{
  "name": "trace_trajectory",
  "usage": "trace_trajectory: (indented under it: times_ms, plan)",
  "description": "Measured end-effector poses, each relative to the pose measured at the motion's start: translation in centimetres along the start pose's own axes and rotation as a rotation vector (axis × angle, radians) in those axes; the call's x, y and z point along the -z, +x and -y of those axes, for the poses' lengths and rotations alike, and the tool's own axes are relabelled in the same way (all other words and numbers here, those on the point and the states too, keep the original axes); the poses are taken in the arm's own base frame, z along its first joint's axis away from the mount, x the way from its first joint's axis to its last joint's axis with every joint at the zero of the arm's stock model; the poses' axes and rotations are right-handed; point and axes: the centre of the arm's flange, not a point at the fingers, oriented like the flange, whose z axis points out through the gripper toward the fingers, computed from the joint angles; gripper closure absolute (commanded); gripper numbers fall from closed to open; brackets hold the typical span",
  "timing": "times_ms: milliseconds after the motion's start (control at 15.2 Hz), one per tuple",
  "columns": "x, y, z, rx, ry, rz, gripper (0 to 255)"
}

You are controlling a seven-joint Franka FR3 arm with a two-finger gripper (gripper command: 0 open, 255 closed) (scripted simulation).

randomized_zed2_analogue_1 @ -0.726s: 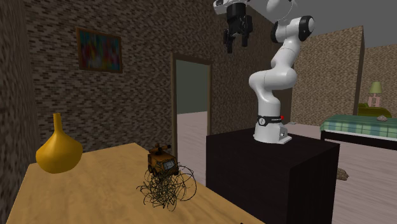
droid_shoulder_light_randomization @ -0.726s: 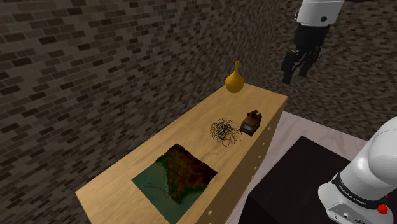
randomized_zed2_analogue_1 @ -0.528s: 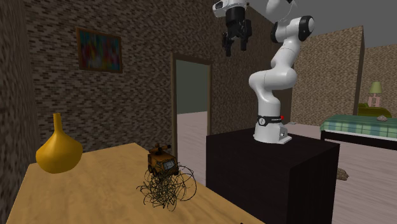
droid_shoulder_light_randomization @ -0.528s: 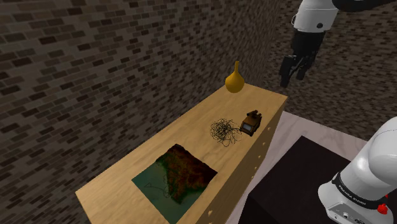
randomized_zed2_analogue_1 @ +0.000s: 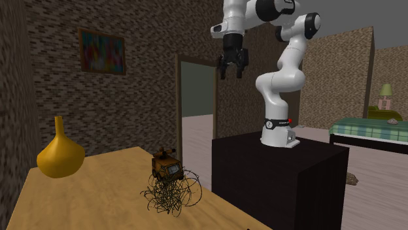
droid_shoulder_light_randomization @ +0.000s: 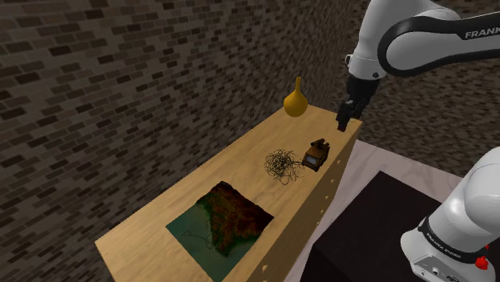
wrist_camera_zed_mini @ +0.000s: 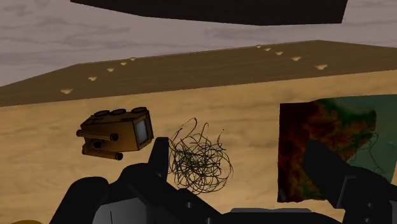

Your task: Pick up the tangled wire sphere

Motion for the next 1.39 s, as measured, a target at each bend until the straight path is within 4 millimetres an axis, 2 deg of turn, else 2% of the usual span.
trace_trajectory:
  times_ms: [396, 1386]
  plan:
    - [-7.0, 2.1, -0.7, 0.11, -0.047, -0.042, 0]
    - [-24.2, 10.4, -2.2, 0.378, -0.164, -0.145, 0]
